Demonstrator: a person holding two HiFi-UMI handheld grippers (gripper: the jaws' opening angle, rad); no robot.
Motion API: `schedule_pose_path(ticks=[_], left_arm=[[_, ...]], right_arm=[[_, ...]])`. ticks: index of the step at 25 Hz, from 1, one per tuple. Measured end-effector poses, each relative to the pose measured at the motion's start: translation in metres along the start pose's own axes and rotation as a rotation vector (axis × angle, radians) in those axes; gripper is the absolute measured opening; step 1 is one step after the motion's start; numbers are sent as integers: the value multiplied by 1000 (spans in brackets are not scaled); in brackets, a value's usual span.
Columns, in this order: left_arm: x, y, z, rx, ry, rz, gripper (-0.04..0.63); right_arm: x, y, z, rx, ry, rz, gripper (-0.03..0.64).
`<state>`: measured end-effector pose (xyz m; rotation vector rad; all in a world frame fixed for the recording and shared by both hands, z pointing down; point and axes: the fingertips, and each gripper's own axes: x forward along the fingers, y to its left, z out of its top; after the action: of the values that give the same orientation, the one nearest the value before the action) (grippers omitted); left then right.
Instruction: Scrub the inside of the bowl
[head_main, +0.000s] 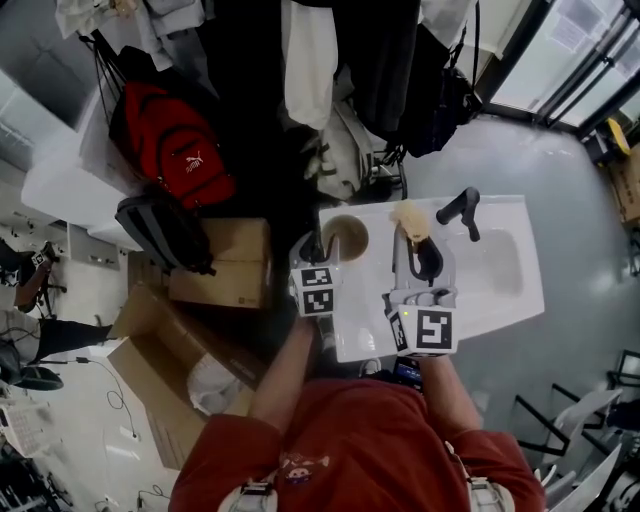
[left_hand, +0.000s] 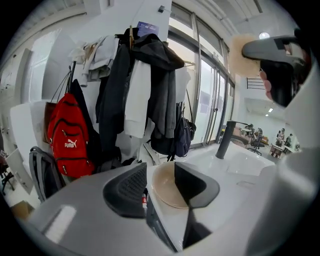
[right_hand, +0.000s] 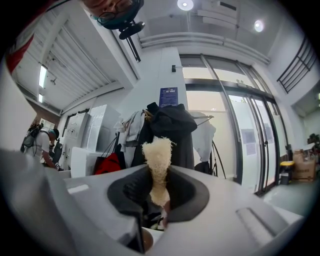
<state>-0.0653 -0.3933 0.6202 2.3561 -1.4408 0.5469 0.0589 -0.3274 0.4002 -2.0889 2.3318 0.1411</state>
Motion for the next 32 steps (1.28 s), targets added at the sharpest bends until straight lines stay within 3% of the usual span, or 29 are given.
schedule_pose_path(ticks=[7,17,32], left_arm=[[23,4,-25,-43,98,-7,184],[40,1,-56,-172,196,-40,177],[39,-5,-64,-172,220,-23,41]], right_arm=[[5,-7,-9,5,14,-15,75],[7,-17,-17,12,27,-32,75],[2,-21,-21,11,38,-40,75]])
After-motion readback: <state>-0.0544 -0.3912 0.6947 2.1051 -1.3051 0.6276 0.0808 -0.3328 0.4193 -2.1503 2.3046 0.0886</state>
